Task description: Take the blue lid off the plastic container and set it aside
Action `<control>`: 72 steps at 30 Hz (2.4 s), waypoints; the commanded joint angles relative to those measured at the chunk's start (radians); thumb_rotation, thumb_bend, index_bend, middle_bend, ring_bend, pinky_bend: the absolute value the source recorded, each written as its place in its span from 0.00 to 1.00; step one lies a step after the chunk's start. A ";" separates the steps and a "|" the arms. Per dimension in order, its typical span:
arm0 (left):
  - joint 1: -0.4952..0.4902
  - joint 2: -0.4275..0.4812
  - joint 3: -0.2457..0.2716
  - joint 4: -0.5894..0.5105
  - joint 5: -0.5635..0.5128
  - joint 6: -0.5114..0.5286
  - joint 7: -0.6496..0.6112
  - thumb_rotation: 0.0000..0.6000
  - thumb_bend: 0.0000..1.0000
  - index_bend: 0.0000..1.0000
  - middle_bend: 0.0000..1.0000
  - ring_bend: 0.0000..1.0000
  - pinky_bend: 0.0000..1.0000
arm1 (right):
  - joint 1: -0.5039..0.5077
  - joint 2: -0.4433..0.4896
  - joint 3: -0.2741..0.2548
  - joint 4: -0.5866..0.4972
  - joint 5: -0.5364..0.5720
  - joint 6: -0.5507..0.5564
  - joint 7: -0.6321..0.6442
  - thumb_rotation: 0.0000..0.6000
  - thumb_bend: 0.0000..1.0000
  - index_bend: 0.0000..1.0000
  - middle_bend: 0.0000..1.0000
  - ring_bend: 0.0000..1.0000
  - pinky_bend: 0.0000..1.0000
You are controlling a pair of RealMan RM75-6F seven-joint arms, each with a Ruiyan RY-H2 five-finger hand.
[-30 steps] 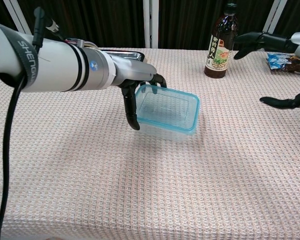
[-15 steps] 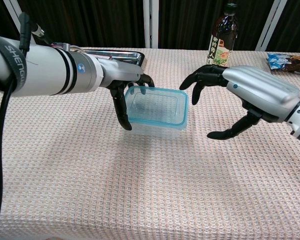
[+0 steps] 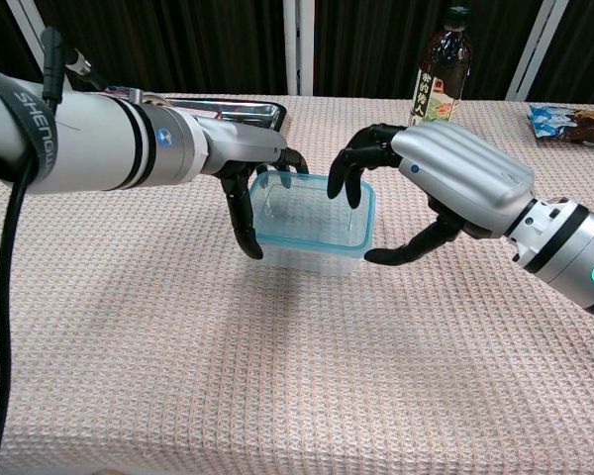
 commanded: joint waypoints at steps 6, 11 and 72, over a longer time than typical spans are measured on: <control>0.008 0.001 -0.007 -0.003 0.002 -0.003 0.007 1.00 0.00 0.19 0.28 0.20 0.28 | 0.011 -0.014 -0.016 0.028 0.006 -0.006 0.008 1.00 0.03 0.41 0.47 0.22 0.32; 0.012 0.001 -0.012 -0.006 0.005 -0.001 0.012 1.00 0.00 0.19 0.28 0.20 0.28 | 0.024 -0.027 -0.021 0.046 0.003 -0.007 -0.006 1.00 0.03 0.41 0.47 0.22 0.32; 0.030 0.003 -0.011 -0.001 0.054 -0.055 0.015 1.00 0.00 0.18 0.28 0.20 0.27 | 0.098 0.029 -0.040 0.057 0.008 0.028 0.110 1.00 0.00 0.43 0.47 0.22 0.32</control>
